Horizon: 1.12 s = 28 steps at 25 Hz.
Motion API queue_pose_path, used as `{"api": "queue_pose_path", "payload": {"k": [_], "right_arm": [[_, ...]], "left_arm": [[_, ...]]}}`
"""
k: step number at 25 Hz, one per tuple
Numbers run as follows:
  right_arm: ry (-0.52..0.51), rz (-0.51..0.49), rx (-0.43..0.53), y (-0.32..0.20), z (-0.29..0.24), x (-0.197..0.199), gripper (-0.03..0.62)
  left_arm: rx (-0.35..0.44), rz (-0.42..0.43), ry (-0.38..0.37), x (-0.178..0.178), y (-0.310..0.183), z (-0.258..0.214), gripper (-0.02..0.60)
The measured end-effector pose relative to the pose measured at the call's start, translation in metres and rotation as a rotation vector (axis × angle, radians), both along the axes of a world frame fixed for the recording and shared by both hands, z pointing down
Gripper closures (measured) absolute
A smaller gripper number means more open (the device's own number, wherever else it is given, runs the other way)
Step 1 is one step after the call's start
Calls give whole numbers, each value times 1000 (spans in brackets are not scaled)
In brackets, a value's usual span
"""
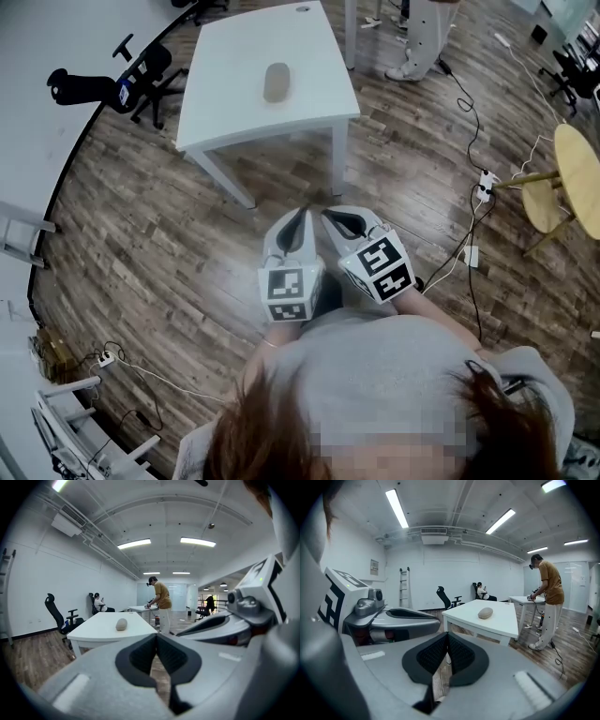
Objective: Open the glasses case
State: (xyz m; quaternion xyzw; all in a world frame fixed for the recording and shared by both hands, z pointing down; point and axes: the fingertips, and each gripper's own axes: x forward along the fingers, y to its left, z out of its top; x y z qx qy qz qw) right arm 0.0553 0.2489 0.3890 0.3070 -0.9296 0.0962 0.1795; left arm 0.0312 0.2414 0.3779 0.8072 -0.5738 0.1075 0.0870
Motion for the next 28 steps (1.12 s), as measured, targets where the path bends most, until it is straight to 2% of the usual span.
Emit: {"api": "queue_pose_path", "payload": {"k": [13,22,28], "right_arm": [[29,56,-19,-102,3,-42,589],[6,79,-13,-144,4,-70,589],[2,98,-32,-164,4,-70,589]], "left_arm": [[-25,50,30,-41,-105,3,580],[-29,86,24,-64,-150,9,580],[-42,87,20,-71,-169,12,580]]}}
